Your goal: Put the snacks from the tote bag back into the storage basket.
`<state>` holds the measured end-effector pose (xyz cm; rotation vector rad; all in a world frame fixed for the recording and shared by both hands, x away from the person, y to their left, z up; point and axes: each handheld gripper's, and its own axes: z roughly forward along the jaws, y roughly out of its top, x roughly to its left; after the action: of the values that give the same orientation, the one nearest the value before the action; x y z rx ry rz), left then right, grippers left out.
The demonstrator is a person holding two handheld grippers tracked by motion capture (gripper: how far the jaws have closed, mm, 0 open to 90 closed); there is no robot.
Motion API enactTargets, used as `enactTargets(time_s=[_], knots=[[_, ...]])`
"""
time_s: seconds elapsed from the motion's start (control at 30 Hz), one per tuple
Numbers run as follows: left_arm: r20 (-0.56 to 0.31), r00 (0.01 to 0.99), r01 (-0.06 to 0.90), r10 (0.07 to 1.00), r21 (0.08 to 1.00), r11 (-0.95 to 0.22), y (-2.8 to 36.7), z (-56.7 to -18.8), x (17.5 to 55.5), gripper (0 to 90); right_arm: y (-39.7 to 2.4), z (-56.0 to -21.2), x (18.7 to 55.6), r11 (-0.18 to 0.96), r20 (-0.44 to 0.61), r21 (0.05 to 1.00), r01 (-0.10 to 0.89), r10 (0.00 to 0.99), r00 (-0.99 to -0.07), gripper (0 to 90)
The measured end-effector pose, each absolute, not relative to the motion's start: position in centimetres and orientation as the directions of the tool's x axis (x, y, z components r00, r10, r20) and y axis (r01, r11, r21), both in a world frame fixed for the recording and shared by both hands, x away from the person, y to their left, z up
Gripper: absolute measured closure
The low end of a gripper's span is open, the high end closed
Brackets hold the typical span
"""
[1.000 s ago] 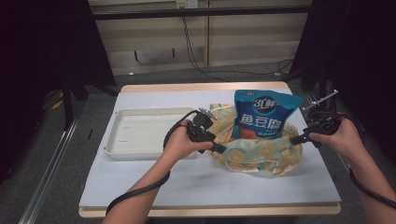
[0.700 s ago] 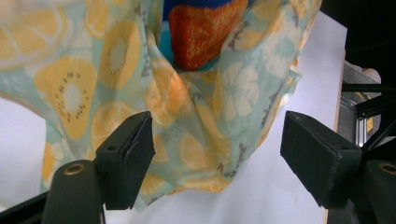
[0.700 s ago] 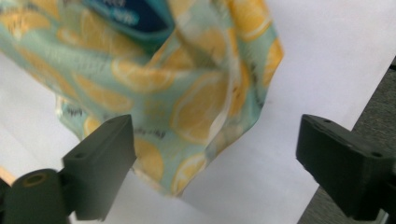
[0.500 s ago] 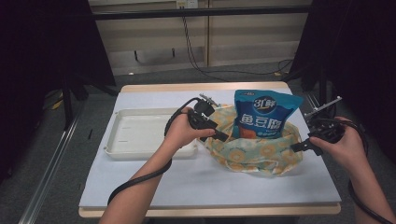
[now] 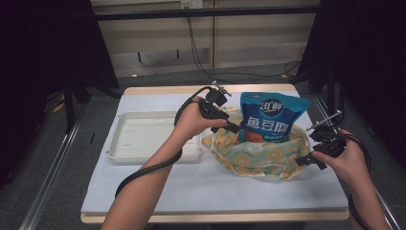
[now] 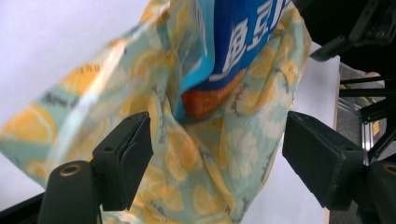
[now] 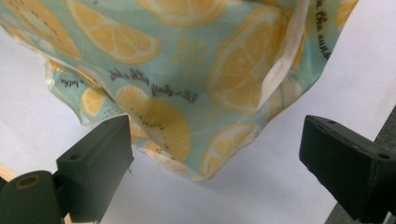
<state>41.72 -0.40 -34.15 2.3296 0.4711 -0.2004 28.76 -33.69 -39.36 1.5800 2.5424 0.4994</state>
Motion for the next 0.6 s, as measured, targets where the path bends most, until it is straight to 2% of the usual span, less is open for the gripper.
enactTargets(time_s=[0.4, 0.6], knots=[[-0.232, 0.937, 0.350, 0.263, 0.666, -0.659, -2.6, -31.0, 43.5, 25.4, -34.0, -39.1, 28.3, 0.401, 0.091, 0.380, 0.834, 0.881, -0.465, 8.8], [-0.215, 0.948, 0.316, 0.233, 0.696, -0.644, -3.8, -30.4, 43.9, 30.9, -33.9, -39.0, 28.3, 0.408, 0.095, 0.386, 0.828, 0.875, -0.475, 9.0]])
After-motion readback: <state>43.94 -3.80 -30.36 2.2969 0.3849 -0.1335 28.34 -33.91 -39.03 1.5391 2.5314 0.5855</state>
